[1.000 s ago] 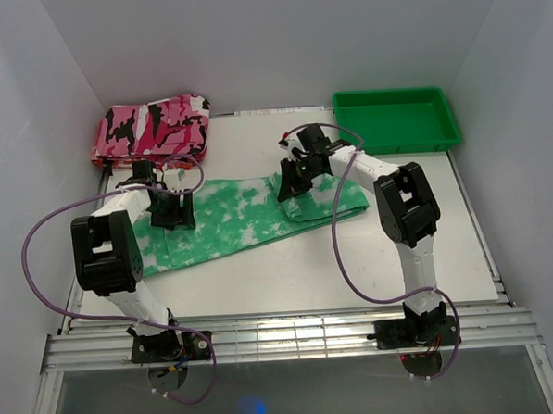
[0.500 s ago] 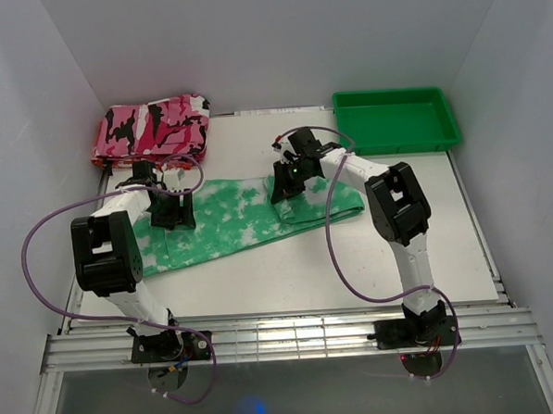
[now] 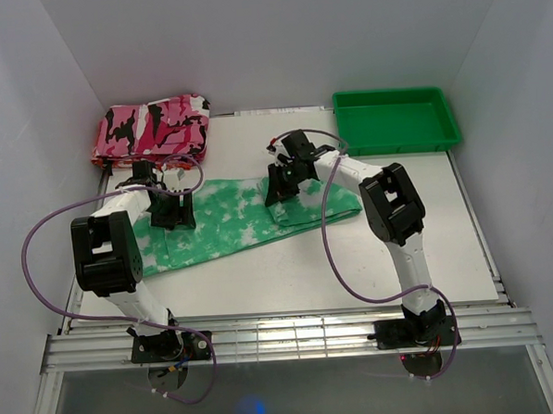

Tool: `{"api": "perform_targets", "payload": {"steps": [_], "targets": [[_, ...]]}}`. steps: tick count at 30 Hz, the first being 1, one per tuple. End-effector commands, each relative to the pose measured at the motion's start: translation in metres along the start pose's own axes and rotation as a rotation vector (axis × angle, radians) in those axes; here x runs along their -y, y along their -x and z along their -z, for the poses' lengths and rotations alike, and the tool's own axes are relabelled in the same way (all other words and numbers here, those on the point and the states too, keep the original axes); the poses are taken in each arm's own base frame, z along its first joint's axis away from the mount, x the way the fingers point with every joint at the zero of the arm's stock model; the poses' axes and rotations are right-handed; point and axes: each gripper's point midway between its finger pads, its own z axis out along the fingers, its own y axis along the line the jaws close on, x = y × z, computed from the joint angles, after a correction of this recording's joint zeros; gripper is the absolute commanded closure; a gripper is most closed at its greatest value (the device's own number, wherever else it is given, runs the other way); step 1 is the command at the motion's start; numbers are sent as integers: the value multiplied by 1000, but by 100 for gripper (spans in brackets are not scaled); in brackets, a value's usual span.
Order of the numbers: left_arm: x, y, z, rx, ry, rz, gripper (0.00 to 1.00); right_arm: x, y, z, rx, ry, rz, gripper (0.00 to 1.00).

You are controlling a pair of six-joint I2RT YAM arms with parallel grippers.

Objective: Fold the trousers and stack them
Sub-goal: Fold the trousers

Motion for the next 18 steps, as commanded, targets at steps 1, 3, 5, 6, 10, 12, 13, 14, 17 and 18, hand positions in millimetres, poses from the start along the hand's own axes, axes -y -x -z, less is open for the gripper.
{"api": "perform_targets", "payload": {"steps": [1, 3, 5, 6, 10, 12, 13, 14, 17, 18], "targets": [[10, -34, -8, -102, -44, 53, 18, -24, 15, -2, 35, 64, 21, 92], [10, -33, -8, -102, -43, 50, 18, -25, 13, -4, 31, 69, 14, 78], [9, -33, -7, -99, -41, 44, 17, -25, 13, -6, 28, 78, 10, 52], [9, -32, -7, -97, -41, 42, 16, -27, 15, -6, 35, 86, 18, 49], [12, -29, -2, -82, -57, 22, 16, -48, 30, 5, 66, 154, 81, 28], [16, -23, 6, -53, -66, 5, 16, -60, 39, 21, 92, 197, 138, 26], [19, -18, 10, -32, -87, -6, 16, -63, 42, 29, 103, 212, 154, 26], [22, -13, 15, -11, -97, -24, 15, -66, 45, 37, 114, 228, 177, 27], [39, 11, 36, 85, -161, -66, 15, -68, 59, 88, 180, 279, 268, 29], [44, 18, 44, 115, -183, -77, 14, -51, 65, 106, 203, 279, 258, 29]]}}
